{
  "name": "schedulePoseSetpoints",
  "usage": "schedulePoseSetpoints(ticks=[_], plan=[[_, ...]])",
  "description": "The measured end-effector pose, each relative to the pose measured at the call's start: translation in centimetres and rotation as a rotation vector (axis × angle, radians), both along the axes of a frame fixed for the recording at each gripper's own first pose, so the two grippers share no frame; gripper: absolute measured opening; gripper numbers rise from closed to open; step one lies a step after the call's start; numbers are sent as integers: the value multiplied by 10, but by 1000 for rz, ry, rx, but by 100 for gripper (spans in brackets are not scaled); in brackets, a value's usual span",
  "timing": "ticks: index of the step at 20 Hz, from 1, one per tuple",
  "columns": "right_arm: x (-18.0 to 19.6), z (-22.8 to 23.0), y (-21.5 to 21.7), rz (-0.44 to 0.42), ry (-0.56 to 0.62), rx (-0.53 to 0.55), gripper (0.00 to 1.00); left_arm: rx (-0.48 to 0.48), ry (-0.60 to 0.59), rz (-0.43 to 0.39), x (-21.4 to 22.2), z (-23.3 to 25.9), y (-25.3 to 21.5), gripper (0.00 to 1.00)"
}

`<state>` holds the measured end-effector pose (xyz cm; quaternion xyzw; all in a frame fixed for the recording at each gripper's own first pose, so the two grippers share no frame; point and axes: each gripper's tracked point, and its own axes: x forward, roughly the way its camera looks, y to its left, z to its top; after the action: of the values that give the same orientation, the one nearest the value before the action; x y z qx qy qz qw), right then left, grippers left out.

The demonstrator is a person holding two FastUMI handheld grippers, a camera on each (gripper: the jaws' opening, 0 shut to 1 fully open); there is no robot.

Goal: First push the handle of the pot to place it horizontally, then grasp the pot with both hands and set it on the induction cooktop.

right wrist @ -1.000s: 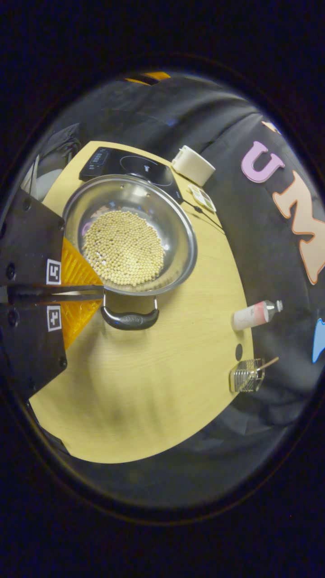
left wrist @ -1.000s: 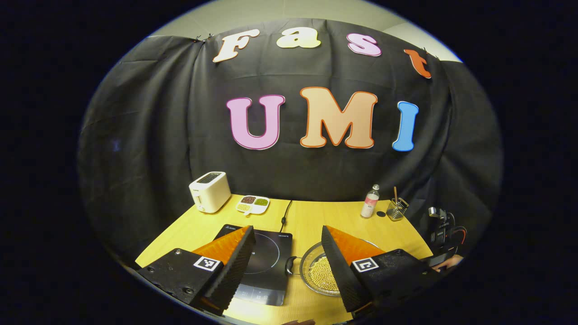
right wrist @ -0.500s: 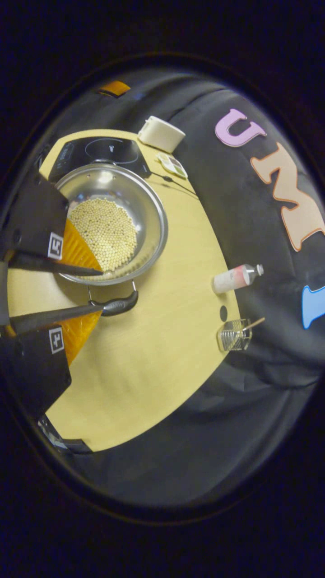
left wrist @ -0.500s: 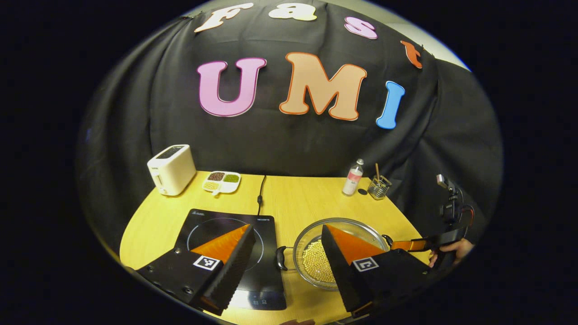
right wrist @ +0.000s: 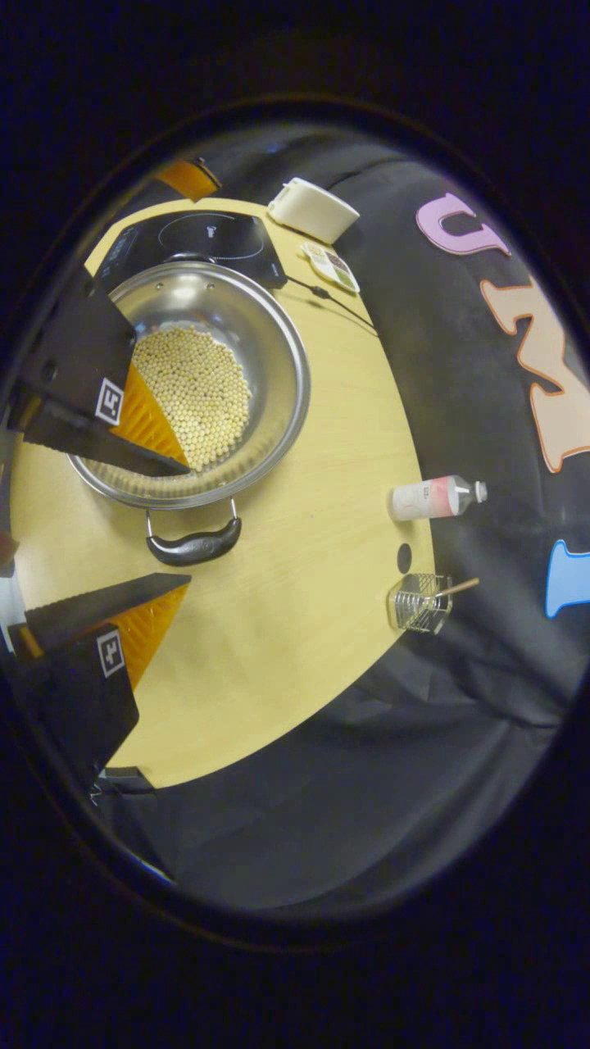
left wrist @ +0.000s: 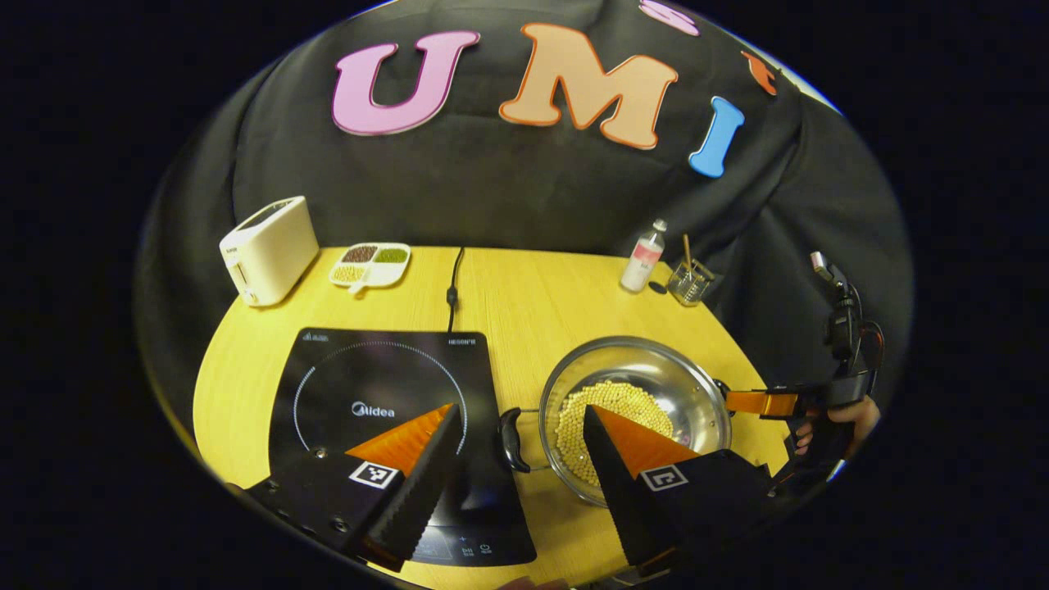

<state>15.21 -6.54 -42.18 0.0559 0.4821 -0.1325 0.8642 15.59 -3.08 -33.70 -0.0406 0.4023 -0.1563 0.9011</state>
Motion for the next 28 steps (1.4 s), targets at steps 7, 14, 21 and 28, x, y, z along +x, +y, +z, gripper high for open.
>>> schedulePoseSetpoints(ticks=[7,14,21,28], plan=[[15,-25,-10,47,51,29,72,37,96,25,8,-44,-10,92],[23,-45,-12,106,95,60,73,68,159,17,13,-75,-26,91],[26,-58,-17,126,126,73,80,92,189,35,14,-91,-37,91],[24,-71,-2,127,146,97,65,160,211,3,17,-116,-47,80]])
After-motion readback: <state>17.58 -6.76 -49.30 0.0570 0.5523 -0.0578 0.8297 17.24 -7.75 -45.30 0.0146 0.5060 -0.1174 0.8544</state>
